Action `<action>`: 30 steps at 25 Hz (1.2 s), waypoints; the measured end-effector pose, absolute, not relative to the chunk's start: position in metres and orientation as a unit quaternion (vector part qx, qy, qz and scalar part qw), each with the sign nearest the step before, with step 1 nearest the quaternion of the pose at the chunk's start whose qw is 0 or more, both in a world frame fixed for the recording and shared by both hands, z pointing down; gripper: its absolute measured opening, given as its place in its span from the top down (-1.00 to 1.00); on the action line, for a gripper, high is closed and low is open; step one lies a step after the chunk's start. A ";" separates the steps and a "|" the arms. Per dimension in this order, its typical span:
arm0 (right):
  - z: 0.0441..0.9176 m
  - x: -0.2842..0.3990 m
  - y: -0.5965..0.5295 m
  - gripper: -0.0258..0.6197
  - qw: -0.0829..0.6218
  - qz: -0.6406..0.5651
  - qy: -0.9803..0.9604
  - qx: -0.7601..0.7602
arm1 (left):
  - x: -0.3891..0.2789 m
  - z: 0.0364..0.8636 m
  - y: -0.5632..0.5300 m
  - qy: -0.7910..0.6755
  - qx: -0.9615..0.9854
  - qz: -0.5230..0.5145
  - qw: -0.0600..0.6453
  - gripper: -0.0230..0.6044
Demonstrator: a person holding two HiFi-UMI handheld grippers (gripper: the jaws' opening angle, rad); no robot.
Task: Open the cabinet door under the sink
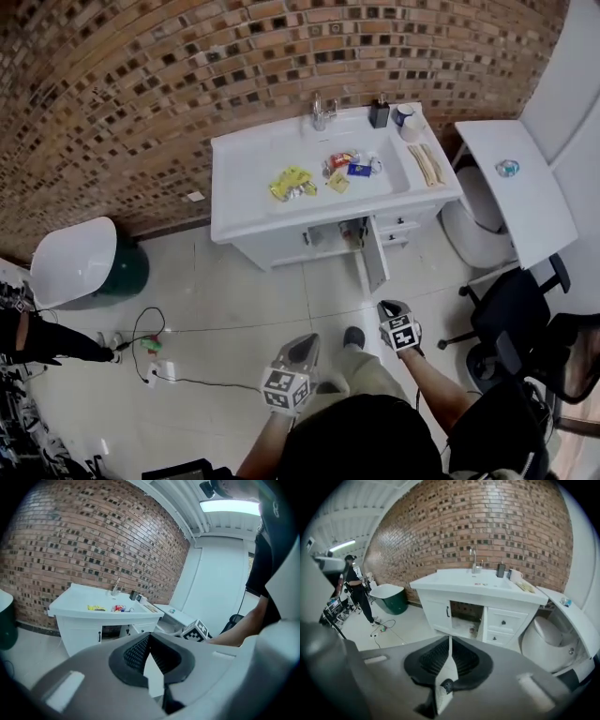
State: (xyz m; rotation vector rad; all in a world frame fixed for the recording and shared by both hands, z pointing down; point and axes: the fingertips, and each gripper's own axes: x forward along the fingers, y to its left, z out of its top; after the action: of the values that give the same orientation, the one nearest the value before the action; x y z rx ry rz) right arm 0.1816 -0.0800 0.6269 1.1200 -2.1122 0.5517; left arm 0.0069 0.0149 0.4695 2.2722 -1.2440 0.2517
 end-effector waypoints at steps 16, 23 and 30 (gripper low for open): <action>0.506 0.084 0.196 0.94 0.260 0.151 -0.910 0.287 | 0.005 0.496 0.240 -0.450 0.832 0.099 0.307 0.88; 0.474 0.084 0.213 0.95 0.202 0.124 -0.933 0.269 | 0.004 0.478 0.246 -0.482 0.821 0.074 0.299 0.88; 0.433 0.131 0.212 0.95 0.176 0.131 -0.951 0.217 | 0.040 0.448 0.224 -0.512 0.812 0.053 0.274 0.88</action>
State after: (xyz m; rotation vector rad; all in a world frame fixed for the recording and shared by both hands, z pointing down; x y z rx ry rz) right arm 0.1312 0.2119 0.4334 0.6147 -2.6927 0.3721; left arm 0.0399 0.2243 0.4483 2.1836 -1.3777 0.1424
